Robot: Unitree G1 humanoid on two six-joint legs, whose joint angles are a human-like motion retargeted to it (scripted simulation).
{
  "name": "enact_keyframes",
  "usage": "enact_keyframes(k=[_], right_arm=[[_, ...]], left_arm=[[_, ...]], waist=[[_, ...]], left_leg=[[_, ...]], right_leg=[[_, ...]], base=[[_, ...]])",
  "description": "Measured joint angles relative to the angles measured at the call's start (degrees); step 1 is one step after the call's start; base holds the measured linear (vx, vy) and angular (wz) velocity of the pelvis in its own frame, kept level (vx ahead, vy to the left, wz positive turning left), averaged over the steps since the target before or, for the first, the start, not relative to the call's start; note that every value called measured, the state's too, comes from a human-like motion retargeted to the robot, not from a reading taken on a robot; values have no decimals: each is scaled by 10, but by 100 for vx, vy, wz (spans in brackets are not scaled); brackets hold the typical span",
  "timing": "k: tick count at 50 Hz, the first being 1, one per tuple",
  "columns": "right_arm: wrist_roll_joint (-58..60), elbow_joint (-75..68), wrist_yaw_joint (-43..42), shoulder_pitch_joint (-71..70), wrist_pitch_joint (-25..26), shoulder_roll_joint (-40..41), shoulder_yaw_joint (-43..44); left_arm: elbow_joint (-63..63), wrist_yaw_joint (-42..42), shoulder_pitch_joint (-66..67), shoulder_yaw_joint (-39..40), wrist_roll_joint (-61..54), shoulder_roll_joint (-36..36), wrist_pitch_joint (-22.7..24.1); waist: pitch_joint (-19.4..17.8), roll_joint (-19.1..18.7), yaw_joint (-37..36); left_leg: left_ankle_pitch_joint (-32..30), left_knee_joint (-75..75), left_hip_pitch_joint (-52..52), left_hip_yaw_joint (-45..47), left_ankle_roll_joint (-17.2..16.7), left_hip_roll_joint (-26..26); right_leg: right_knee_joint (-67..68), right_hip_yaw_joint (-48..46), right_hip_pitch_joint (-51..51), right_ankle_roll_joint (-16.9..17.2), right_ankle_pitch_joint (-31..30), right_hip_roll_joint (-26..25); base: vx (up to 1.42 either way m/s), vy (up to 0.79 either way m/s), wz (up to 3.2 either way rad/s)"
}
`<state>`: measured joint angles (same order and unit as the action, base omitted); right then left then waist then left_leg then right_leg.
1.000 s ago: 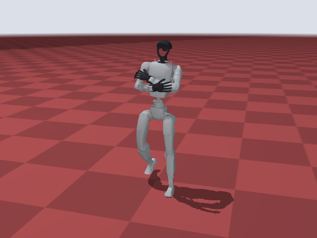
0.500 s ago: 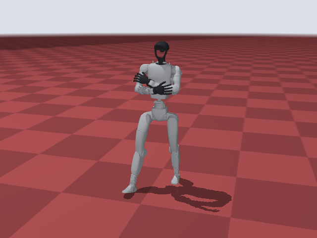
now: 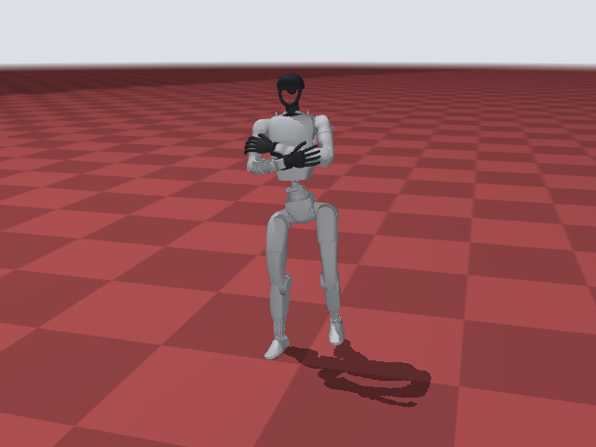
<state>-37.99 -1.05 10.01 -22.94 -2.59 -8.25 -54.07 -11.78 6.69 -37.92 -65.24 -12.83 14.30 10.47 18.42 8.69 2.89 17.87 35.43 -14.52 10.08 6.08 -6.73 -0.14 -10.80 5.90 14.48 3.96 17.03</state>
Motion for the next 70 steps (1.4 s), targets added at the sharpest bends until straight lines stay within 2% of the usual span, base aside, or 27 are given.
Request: enact_keyframes(k=[5, 10, 13, 15, 18, 23, 27, 30, 32, 35, 37, 40, 43, 47, 50, 53, 56, 58, 61, 65, 70], right_arm=[[17, -3, -4, 0, -2, -1, 0], [18, -3, -7, -3, -18, -5, -4], [17, -4, -4, -7, -27, -5, -6], [16, -5, -3, -10, -31, -5, -7], [14, -7, -5, -14, -30, -3, -7], [10, -10, -7, -13, -24, 2, -6], [11, -10, 4, -5, -26, 5, -7], [20, -7, 11, -2, -25, 3, -6], [23, -4, 8, -6, -20, 1, -3], [20, 1, 3, -10, -15, -4, 0], [15, 3, 2, -12, -14, -6, 0], [10, 5, 6, -13, -16, -10, -2], [7, 5, 9, -10, -19, -12, -5], [3, 4, 4, -9, -14, -16, -4], [13, 4, -7, -18, -2, -14, -4], [34, 2, -2, -22, -3, -6, -6], [46, -1, 5, -18, -7, 0, -9], [46, -2, 6, -13, -8, 3, -10], [38, -3, 5, -14, -6, 0, -8], [21, 0, 1, -14, -3, -5, -6], [-8, 8, -8, 2, -3, -12, -4]], left_arm=[[-1, -13, -4, 4, -18, -2, -3], [-3, -15, -7, 7, -25, -5, 9], [-1, -12, -9, 7, -20, -6, 21], [-1, -10, -10, 6, -17, -5, 27], [-2, -10, -14, 6, -19, -3, 27], [-5, -7, -13, 7, -30, 2, 17], [-8, 6, 0, 7, -30, 3, 17], [-8, 5, 7, 6, -23, 2, 17], [-9, -2, 8, 7, -20, 3, 12], [-11, -12, 7, 10, -11, 5, 3], [-11, -16, 6, 12, -5, 5, 0], [-10, -15, 8, 15, -1, 3, 1], [-8, -11, 11, 16, -5, 0, 6], [-7, -13, 12, 16, -25, -5, 9], [-6, -27, 4, 14, -33, -4, 7], [-2, -32, 4, 7, -20, -2, 16], [2, -33, 9, 2, -11, -4, 25], [3, -35, 13, -1, -8, -4, 27], [5, -39, 7, 2, -10, -6, 24], [6, -39, 1, 5, -10, -8, 15], [2, -30, 14, 4, -4, -10, 9]], waist=[[-26, -23, -42], [-62, -54, -72], [-79, -56, -84], [-84, -51, -91], [-83, -40, -104], [-71, -31, -118], [-54, -39, -114], [-35, -49, -104], [-27, -54, -94], [-27, -63, -80], [-31, -68, -69], [-39, -74, -53], [-49, -74, -36], [-68, -60, -9], [-98, -49, 12], [-112, -53, 21], [-109, -63, 26], [-103, -66, 28], [-94, -63, 28], [-79, -48, 19], [-31, -22, 13]], left_leg=[[-47, -210, -5, 45, -25, 18], [-115, -376, -5, 96, -78, 57], [-114, -404, -24, 101, -111, 70], [-101, -404, -38, 96, -121, 73], [-98, -404, -40, 85, -116, 75], [-136, -404, -2, 70, -102, 82], [-127, -400, 44, 59, -102, 98], [-96, -385, 59, 48, -103, 111], [-78, -376, 64, 40, -104, 115], [-54, -362, 80, 29, -105, 118], [-40, -353, 91, 23, -104, 116], [-20, -342, 107, 10, -102, 111], [-1, -334, 125, -6, -101, 99], [24, -326, 158, -38, -102, 68], [43, -325, 201, -65, -102, 51], [57, -329, 234, -80, -103, 59], [64, -329, 257, -91, -103, 71], [64, -326, 271, -100, -101, 76], [52, -307, 282, -117, -92, 71], [0, -236, 275, -129, -71, 58], [-73, -11, 150, -102, -37, 38]], right_leg=[[9, 27, -25, -11, 33, -42], [8, 43, -83, -30, 67, -91], [5, 53, -121, -34, 85, -101], [6, 60, -140, -35, 94, -101], [13, 73, -159, -40, 101, -100], [62, 98, -174, -61, 81, -104], [183, 110, -146, -76, -5, -116], [342, 105, -63, -74, -88, -126], [436, 92, -3, -76, -113, -126], [520, 58, 68, -97, -98, -115], [527, 28, 99, -116, -62, -103], [473, -18, 125, -132, -15, -89], [348, -49, 127, -128, -5, -85], [119, -47, 100, -104, -60, -79], [-31, -26, 70, -67, -112, -68], [-49, -11, 95, -25, -79, -62], [-49, -21, 108, -4, -42, -59], [-49, -34, 100, -2, -40, -54], [-49, -45, 78, -5, -73, -41], [-49, -42, 39, -13, -107, -26], [-47, -37, 13, -23, -81, -7]], base=[[44, -8, -78], [49, -2, -66], [53, 2, -52], [55, 5, -46], [58, 9, -49], [63, 16, -41], [65, 23, -15], [59, 24, 2], [53, 21, 17], [50, 18, 27], [47, 15, 36], [45, 11, 48], [45, 6, 63], [46, -1, 87], [51, -9, 86], [52, -14, 53], [54, -18, 45], [56, -23, 46], [57, -28, 36], [57, -33, 14], [50, -33, 14]])
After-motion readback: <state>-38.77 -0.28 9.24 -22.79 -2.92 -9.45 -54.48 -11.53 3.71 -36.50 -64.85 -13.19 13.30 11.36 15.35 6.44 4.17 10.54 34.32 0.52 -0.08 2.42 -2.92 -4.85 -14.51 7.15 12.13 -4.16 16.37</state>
